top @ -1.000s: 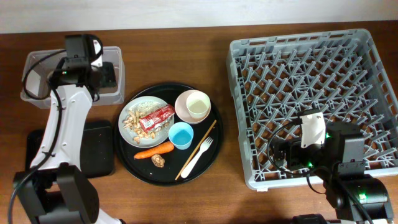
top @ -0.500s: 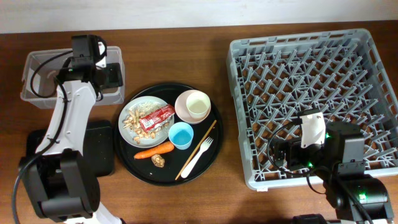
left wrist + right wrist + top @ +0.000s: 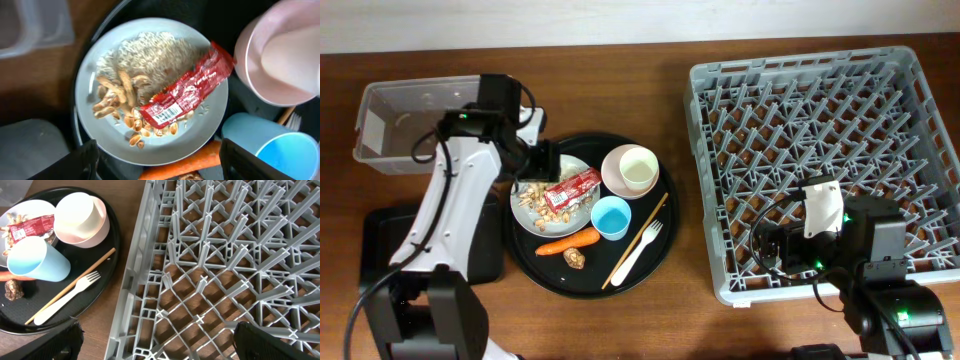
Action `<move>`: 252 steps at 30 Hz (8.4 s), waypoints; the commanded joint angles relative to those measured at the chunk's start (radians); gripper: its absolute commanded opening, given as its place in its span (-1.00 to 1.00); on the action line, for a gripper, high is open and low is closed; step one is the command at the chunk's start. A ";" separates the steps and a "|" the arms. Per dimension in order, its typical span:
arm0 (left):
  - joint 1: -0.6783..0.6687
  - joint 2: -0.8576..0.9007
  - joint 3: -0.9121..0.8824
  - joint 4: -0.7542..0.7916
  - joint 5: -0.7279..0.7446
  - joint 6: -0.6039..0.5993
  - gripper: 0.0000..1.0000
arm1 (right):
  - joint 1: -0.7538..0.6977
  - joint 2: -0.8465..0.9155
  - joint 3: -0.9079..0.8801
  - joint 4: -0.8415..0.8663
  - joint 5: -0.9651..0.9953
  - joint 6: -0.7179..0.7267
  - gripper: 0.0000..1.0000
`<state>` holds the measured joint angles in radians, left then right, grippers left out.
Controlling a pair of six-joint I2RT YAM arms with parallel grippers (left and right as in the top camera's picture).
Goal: Sort waste into correct bins and load items into the dishwasher rack
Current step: 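Return left gripper to the plate and grasp the red wrapper, then carry the red wrapper left and release it into the clear bin, then lift the white paper cup from the pink bowl with left gripper, then hand the white cup from left gripper to right gripper, then place the white cup in the rack's right side with right gripper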
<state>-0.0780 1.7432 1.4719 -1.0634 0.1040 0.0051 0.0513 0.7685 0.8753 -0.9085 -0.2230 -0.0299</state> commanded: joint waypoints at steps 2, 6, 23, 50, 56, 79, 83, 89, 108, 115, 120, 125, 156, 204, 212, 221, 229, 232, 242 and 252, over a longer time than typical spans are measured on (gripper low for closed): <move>-0.018 0.037 -0.104 0.081 0.017 0.106 0.54 | 0.006 -0.003 0.025 0.003 -0.002 0.005 0.97; -0.018 0.092 -0.135 0.138 0.002 0.106 0.54 | 0.006 -0.003 0.025 -0.001 -0.002 0.005 0.97; -0.020 0.205 -0.136 0.138 0.013 0.105 -0.31 | 0.006 -0.003 0.025 -0.001 -0.002 0.005 0.97; -0.019 0.117 -0.018 -0.027 0.002 0.105 -0.99 | 0.006 -0.003 0.025 -0.002 -0.002 0.005 0.97; -0.019 0.005 -0.018 -0.053 0.005 0.105 -0.99 | 0.006 -0.003 0.025 -0.008 -0.002 0.005 0.97; 0.192 -0.062 -0.016 0.402 -0.105 0.071 -0.91 | 0.006 -0.003 0.025 -0.008 -0.002 0.005 0.97; 0.227 -0.003 -0.016 0.451 -0.105 0.071 -0.78 | 0.006 -0.003 0.025 -0.008 -0.002 0.005 0.97; 0.238 0.018 -0.010 0.489 -0.105 0.072 0.30 | 0.006 -0.003 0.025 -0.008 -0.002 0.005 0.97; -0.218 0.066 0.014 0.352 0.211 0.008 0.14 | 0.006 -0.003 0.025 -0.013 -0.002 0.005 0.97; -0.275 0.192 0.014 0.351 0.201 0.006 -0.01 | 0.006 -0.003 0.025 -0.013 -0.002 0.005 0.97; -0.273 0.224 0.019 0.359 0.199 0.006 -0.87 | 0.006 -0.003 0.025 -0.018 -0.002 0.005 0.97; -0.242 0.172 0.122 0.287 0.196 0.006 -1.00 | 0.006 -0.003 0.025 -0.018 -0.002 0.005 0.97; -0.187 0.069 0.247 0.027 1.195 0.060 -1.00 | 0.006 0.406 0.025 0.731 -1.071 -0.051 0.97; -0.092 0.069 0.248 -0.190 0.303 0.055 -0.36 | -0.130 0.400 0.083 0.451 -0.599 0.098 -0.14; 0.001 0.069 0.248 -0.258 -0.048 0.029 -0.39 | -0.357 0.414 0.398 -0.094 -0.171 0.098 -0.13; 0.011 0.069 0.248 -0.258 -0.040 0.024 -0.39 | -0.596 0.629 0.704 -0.390 0.164 0.099 -0.13; 0.011 0.069 0.248 -0.262 -0.037 0.024 -0.39 | -0.750 0.830 0.708 -0.390 0.235 0.172 -0.12; 0.011 0.069 0.248 -0.262 -0.037 0.024 -0.39 | -0.792 0.862 0.707 -0.381 0.224 0.200 -0.13; 0.009 0.069 0.248 -0.262 -0.014 0.017 -0.39 | -0.797 0.961 0.705 -0.386 0.163 0.200 0.28; 0.009 0.069 0.248 -0.266 0.011 0.017 -0.36 | -0.796 0.958 0.707 -0.394 0.042 0.156 0.76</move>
<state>-0.0681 1.8072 1.7115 -1.3243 0.0784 0.0330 -0.7464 1.7378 1.5681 -1.2976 -0.0883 0.1566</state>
